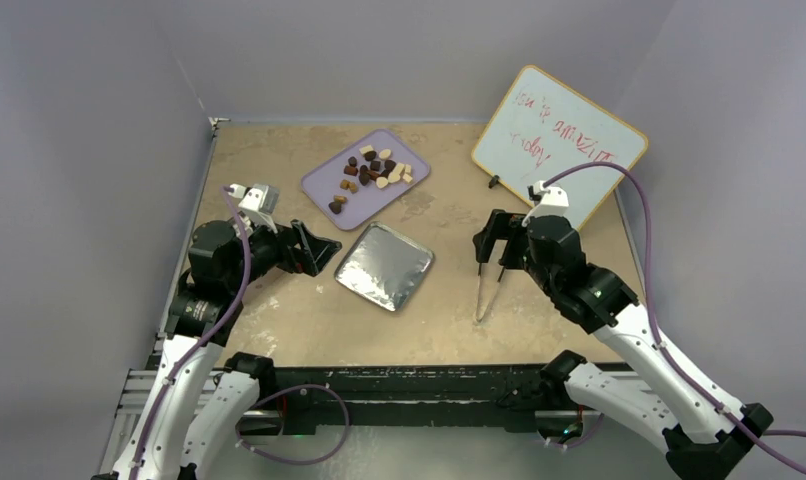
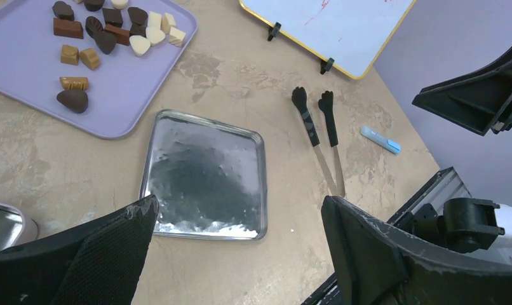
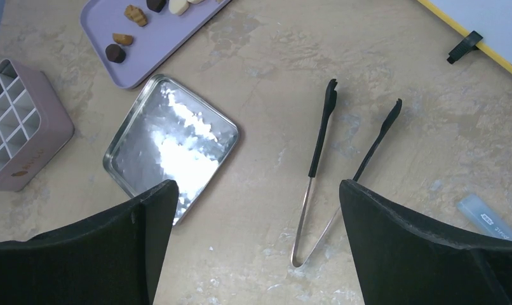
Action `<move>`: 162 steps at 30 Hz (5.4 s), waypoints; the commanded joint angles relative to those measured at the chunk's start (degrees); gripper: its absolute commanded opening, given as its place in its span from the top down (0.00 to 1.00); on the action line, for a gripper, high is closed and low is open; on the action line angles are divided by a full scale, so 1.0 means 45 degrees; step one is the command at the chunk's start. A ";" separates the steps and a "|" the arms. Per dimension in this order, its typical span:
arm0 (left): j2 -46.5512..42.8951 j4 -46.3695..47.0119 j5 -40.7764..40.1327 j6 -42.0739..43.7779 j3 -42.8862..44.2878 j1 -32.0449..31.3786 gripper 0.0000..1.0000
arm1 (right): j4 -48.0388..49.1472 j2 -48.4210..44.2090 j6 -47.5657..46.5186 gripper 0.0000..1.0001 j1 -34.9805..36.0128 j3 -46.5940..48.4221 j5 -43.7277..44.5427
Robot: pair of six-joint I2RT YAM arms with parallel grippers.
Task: Pack the chocolate
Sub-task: Pick up the clamp from the center of the board.
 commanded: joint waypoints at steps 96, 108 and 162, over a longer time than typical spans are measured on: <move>0.0081 -0.0748 -0.2982 -0.0163 0.0335 -0.0108 0.05 | 0.2362 0.3814 -0.0873 0.62 0.0304 -0.2107 -0.2894; 0.2658 0.0971 0.0953 -0.2186 0.1497 -0.0118 0.06 | 0.4386 0.3436 -0.2215 0.62 0.1407 -0.1020 -0.7681; 0.5735 -0.1365 -0.1061 -0.1504 0.1637 -0.0298 0.26 | 0.4737 0.5590 -0.2148 0.61 0.3100 0.1736 -0.5338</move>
